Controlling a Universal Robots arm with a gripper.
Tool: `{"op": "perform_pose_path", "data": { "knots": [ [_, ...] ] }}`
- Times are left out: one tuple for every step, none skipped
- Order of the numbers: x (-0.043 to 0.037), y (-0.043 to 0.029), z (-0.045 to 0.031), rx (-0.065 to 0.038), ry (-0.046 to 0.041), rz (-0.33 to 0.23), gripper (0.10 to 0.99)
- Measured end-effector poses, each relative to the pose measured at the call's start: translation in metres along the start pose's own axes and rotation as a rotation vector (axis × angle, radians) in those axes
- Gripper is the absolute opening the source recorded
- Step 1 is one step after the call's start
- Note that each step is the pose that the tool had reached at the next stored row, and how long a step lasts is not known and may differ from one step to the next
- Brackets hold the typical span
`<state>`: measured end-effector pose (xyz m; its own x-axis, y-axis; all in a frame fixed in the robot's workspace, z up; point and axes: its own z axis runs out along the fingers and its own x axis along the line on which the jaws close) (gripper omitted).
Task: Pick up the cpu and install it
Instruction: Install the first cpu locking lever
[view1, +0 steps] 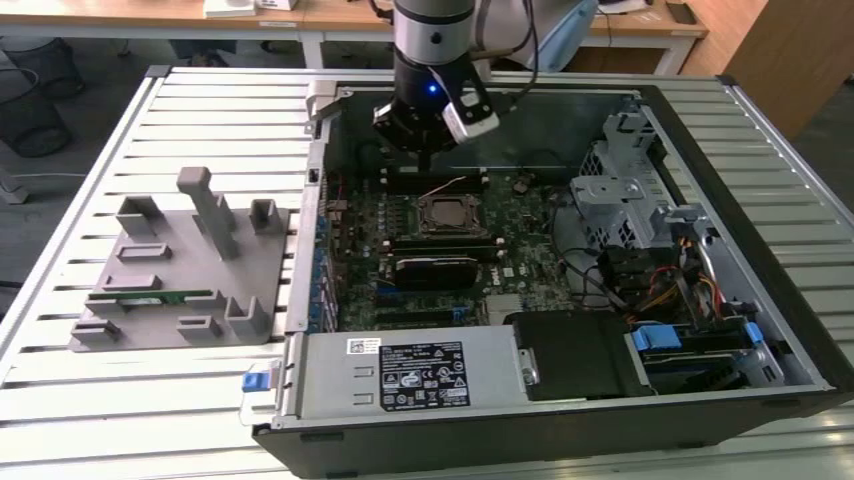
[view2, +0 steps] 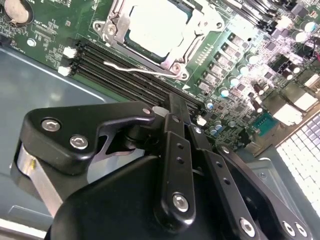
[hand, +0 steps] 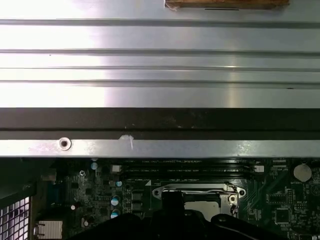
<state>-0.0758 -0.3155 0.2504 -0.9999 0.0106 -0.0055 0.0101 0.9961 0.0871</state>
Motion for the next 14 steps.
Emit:
{"op": "perform_pose_path", "data": {
  "knots": [
    [-0.0014, 0.0, 0.0003, 0.0, 0.0001, -0.001, 0.106],
    [-0.0032, 0.0, 0.0006, 0.0, 0.0001, -0.001, 0.106],
    [-0.0054, 0.0, 0.0011, 0.0, 0.0002, -0.002, 0.106],
    [-0.0071, -0.0001, 0.0017, 0.0, 0.0001, -0.002, 0.106],
    [-0.0078, -0.0001, 0.0023, 0.0, 0.0002, -0.003, 0.106],
    [-0.0082, -0.0002, 0.003, 0.0, 0.0004, -0.005, 0.106],
    [-0.0084, -0.0002, 0.0036, 0.0, 0.0006, -0.008, 0.106],
    [-0.0084, -0.0003, 0.0044, 0.0, 0.0007, -0.01, 0.106],
    [-0.0084, -0.0004, 0.0052, 0.0, 0.0008, -0.01, 0.106],
    [-0.0084, -0.0005, 0.0058, 0.0, 0.0007, -0.01, 0.106],
    [-0.0084, -0.0006, 0.0061, 0.0, 0.0006, -0.01, 0.106],
    [-0.0085, -0.0007, 0.0066, 0.0, 0.0006, -0.01, 0.106],
    [-0.009, -0.0007, 0.0072, 0.0, 0.0006, -0.01, 0.106],
    [-0.01, -0.0008, 0.0078, 0.0, 0.0006, -0.01, 0.106]
  ]
}}
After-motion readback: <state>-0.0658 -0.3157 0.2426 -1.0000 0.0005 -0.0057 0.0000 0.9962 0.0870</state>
